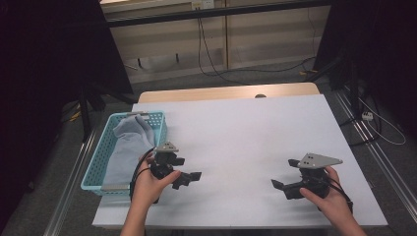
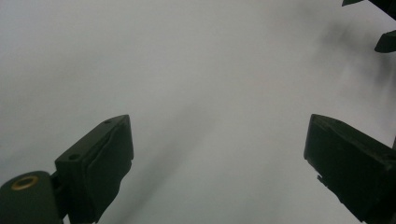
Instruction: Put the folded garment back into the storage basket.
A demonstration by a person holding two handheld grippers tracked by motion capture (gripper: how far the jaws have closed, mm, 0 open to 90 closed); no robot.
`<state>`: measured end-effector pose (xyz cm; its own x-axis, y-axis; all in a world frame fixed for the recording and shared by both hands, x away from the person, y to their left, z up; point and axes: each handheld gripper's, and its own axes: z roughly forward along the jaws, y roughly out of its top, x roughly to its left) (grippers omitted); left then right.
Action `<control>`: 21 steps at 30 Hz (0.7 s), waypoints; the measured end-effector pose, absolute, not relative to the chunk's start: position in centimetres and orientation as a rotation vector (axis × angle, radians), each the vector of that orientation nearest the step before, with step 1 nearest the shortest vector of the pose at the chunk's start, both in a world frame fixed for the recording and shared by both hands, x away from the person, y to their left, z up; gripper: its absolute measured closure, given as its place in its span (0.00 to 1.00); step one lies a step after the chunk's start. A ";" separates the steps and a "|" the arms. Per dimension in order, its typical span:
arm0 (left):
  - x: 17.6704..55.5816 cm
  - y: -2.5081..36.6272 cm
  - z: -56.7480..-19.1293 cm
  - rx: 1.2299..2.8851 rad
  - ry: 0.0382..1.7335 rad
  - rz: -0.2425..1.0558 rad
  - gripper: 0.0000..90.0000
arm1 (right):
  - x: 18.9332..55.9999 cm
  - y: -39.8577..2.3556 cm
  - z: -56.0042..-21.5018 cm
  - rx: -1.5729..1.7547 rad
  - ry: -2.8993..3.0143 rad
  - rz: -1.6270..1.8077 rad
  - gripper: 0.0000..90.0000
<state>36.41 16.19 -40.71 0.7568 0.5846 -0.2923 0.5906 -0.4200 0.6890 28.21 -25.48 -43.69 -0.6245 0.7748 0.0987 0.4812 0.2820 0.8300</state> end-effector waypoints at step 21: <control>35.7 17.8 -41.4 2.086 0.862 0.005 0.10 | 28.2 -26.3 -43.7 1.159 2.219 1.290 0.07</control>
